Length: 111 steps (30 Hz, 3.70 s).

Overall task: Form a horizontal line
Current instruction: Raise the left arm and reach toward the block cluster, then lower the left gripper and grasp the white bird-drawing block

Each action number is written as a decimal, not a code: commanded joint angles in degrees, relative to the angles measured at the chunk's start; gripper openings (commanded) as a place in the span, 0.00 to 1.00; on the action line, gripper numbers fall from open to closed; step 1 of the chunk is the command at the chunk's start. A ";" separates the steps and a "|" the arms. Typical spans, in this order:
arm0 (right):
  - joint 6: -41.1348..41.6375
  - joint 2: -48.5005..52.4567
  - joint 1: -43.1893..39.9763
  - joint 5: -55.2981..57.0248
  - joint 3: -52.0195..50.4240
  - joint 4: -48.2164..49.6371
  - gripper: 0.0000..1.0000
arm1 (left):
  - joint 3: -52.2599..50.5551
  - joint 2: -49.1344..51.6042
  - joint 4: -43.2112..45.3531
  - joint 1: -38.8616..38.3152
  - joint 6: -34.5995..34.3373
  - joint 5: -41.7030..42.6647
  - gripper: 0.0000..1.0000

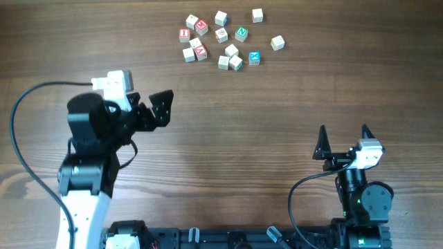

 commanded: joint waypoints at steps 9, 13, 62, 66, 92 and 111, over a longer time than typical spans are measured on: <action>-0.76 -0.76 -0.09 -0.92 -0.07 0.07 1.00 | 11.91 7.89 -2.36 0.20 -0.72 1.09 0.99; -0.79 -0.76 -0.09 -0.94 -0.07 0.07 1.00 | 14.62 10.34 -2.34 0.20 -0.70 0.39 0.98; -0.76 -0.76 -0.09 -0.92 -0.07 0.07 1.00 | 31.36 46.21 15.67 -5.25 2.75 -6.93 1.00; -0.79 -0.76 -0.09 -0.92 -0.07 0.07 1.00 | 31.36 48.85 18.36 -6.16 2.89 -8.46 1.00; -0.76 -0.76 -0.09 -0.94 -0.07 0.07 1.00 | 31.36 62.12 27.98 -13.05 11.58 -18.08 0.92; -0.79 -0.76 -0.09 -0.92 -0.07 0.04 1.00 | 31.36 63.98 22.80 -12.44 -4.81 -27.28 0.74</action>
